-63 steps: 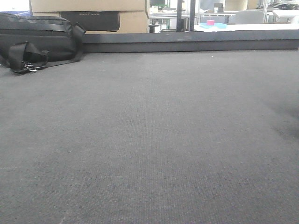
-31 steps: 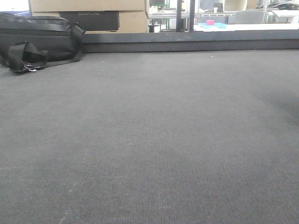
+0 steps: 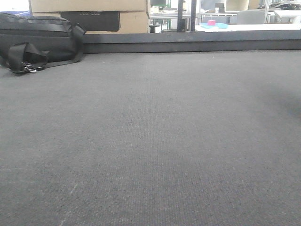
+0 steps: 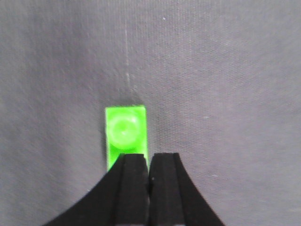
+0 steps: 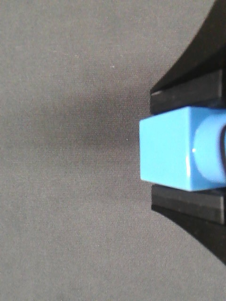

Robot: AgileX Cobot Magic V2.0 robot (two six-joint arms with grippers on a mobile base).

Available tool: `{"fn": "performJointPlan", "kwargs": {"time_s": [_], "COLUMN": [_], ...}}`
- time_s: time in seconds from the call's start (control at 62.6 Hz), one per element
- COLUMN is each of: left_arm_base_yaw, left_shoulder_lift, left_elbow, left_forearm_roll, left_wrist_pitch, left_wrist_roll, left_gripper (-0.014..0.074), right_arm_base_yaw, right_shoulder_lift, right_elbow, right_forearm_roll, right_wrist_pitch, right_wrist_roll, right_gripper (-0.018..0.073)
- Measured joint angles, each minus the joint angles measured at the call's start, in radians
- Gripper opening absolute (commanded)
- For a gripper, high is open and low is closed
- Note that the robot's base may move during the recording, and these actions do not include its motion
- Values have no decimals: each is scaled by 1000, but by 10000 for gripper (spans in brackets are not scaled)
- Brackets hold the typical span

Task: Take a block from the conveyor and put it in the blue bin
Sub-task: 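Close the left gripper on the green block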

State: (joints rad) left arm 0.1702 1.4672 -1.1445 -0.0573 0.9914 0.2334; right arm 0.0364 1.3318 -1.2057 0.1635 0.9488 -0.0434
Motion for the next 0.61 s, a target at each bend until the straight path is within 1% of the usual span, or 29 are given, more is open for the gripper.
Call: {"fn": "performJointPlan", "kwargs": {"time_s": [0.112, 0.16, 0.224, 0.304, 0.368, 0.607], "left_arm_base_yaw": [-7, -9, -9, -9, -9, -9], "left_shoulder_lift": [6, 11, 18, 38, 58, 176], "left_elbow": [0, 0, 0, 0, 0, 0], "left_forearm_roll": [18, 21, 29, 38, 42, 44], "left_wrist_pitch": [-27, -34, -40, -45, -47, -55], "left_wrist_roll": [0, -11, -43, -83, -95, -103], "left_gripper": [307, 355, 397, 407, 402, 403], "right_arm_base_yaw": [0, 0, 0, 0, 0, 0], "right_shoulder_lift": [0, 0, 0, 0, 0, 0], "right_elbow": [0, 0, 0, 0, 0, 0], "right_forearm_roll": [10, 12, 14, 20, 23, 29], "right_wrist_pitch": [-1, -1, -1, -1, -1, -1], "right_wrist_roll": [0, 0, 0, 0, 0, 0], "right_gripper": [-162, -162, -162, -162, -162, -162]}}
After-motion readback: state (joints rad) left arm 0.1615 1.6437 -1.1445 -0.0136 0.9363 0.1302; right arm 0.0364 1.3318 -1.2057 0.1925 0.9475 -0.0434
